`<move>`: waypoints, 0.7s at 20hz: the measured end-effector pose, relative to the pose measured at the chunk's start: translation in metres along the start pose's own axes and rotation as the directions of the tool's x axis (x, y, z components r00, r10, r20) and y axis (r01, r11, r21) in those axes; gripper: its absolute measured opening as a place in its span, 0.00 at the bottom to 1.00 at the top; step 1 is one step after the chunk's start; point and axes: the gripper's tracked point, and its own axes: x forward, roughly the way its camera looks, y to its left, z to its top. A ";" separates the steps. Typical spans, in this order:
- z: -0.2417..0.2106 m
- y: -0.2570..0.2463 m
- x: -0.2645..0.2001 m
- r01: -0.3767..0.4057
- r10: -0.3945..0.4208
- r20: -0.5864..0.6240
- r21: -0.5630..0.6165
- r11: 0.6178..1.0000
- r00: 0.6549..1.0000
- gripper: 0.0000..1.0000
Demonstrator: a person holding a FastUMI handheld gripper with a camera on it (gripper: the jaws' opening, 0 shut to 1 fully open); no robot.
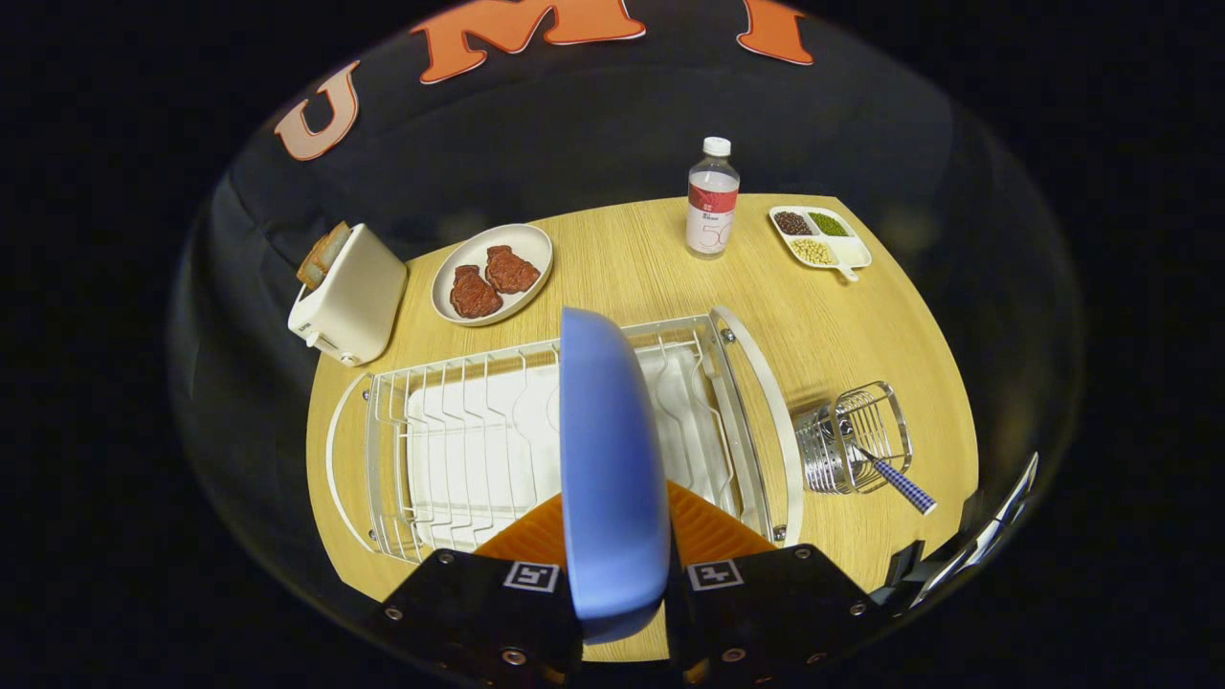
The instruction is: Take the plate from the dish rack, then take the spoon from the basket and place it into the plate.
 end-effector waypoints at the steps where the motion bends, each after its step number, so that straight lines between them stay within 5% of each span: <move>1: 0.001 0.000 -0.001 0.010 -0.010 0.002 -0.015 1.000 1.000 0.34; 6: 0.023 -0.010 -0.012 0.113 -0.106 0.096 -0.072 0.991 0.990 0.32; 14: 0.012 -0.018 -0.035 0.051 -0.045 0.097 -0.063 0.997 0.994 0.28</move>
